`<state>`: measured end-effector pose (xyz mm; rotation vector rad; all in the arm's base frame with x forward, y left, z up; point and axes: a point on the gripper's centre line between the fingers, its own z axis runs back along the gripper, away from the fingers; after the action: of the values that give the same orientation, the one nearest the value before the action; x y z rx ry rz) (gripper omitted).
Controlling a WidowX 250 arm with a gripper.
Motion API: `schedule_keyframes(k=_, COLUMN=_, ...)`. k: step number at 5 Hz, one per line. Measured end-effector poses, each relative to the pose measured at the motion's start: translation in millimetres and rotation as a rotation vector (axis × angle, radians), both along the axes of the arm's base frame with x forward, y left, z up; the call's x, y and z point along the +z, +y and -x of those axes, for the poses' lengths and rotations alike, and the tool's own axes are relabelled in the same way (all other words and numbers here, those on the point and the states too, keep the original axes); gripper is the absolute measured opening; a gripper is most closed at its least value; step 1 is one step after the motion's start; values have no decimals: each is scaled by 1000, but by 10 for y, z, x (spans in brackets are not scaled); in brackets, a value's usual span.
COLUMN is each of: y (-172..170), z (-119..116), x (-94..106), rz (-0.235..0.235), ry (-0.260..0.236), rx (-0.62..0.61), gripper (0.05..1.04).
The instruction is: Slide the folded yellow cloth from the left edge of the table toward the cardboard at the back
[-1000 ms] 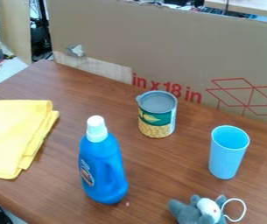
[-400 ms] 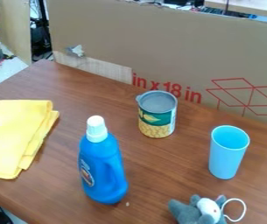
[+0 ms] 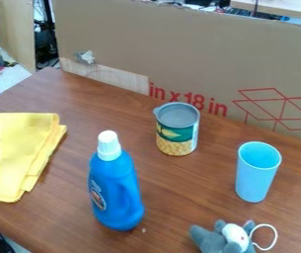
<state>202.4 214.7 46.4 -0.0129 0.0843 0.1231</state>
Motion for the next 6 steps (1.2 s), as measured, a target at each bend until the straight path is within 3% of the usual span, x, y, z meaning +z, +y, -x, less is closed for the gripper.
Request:
schedule_keyframes(k=1, y=27, z=-7, x=-168, rz=23, ry=44, rx=26, gripper=1001)
schedule_keyframes(k=2, y=61, z=-80, x=-227, rz=6, ry=59, rx=24, gripper=1001)
schedule_keyframes(k=3, y=-4, z=-452, x=-213, rz=-28, ry=58, rx=-81, gripper=1001)
schedule_keyframes(k=4, y=-118, z=-957, x=-201, rz=-41, ry=90, rx=-274, gripper=1001)
schedule_keyframes(k=5, y=-116, z=-1436, x=-221, rz=-54, ry=115, rx=-392, gripper=1001)
schedule_keyframes(k=6, y=-49, z=-1730, x=-213, rz=-58, ry=105, rx=-404, gripper=1001)
